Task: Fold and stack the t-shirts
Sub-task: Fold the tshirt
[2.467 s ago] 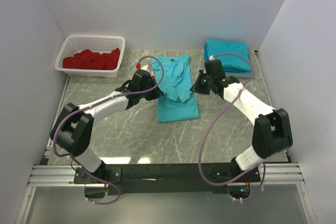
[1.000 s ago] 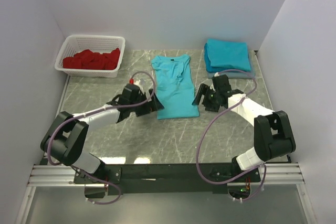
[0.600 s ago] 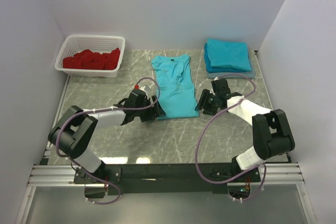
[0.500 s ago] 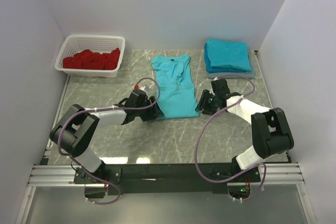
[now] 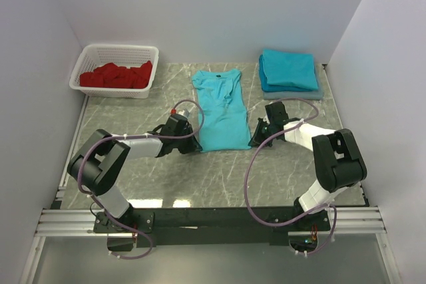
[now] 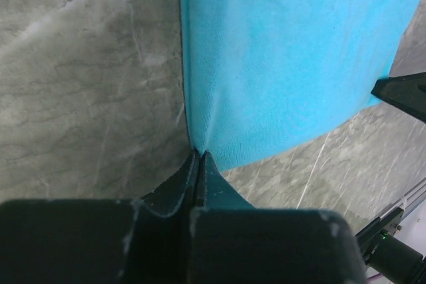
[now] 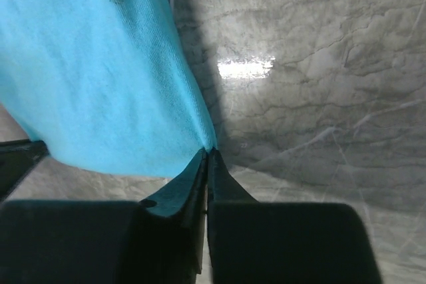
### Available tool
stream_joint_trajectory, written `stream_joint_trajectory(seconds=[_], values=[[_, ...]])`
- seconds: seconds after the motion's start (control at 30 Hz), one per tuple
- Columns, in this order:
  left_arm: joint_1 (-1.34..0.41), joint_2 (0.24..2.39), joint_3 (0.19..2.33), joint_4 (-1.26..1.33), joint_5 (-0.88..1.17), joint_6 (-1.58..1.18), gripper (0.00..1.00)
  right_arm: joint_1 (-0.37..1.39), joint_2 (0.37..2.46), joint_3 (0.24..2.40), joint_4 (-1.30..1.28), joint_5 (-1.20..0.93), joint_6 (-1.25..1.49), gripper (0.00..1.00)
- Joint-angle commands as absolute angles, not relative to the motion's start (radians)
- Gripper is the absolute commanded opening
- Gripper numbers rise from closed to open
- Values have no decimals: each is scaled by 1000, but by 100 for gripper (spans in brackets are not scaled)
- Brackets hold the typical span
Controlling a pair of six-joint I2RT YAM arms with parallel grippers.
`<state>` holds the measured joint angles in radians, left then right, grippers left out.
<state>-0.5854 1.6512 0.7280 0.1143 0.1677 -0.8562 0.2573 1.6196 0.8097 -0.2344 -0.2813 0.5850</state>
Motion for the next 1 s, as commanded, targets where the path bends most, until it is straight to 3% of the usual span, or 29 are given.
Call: stream_joint_trajectory(seconds=[0.0, 0.27, 0.63, 0.97], values=[[-603, 1664, 736, 94, 166, -842, 1, 253, 1602, 779, -216, -310, 592, 0], [-673, 1508, 621, 22, 166, -865, 1, 271, 1448, 640, -273, -327, 581, 0], [-842, 1155, 532, -149, 140, -982, 1, 308, 957, 526, -549, -332, 591, 0], [-769, 1166, 705, -127, 15, -871, 0, 295, 1061, 780, -318, -276, 583, 0]])
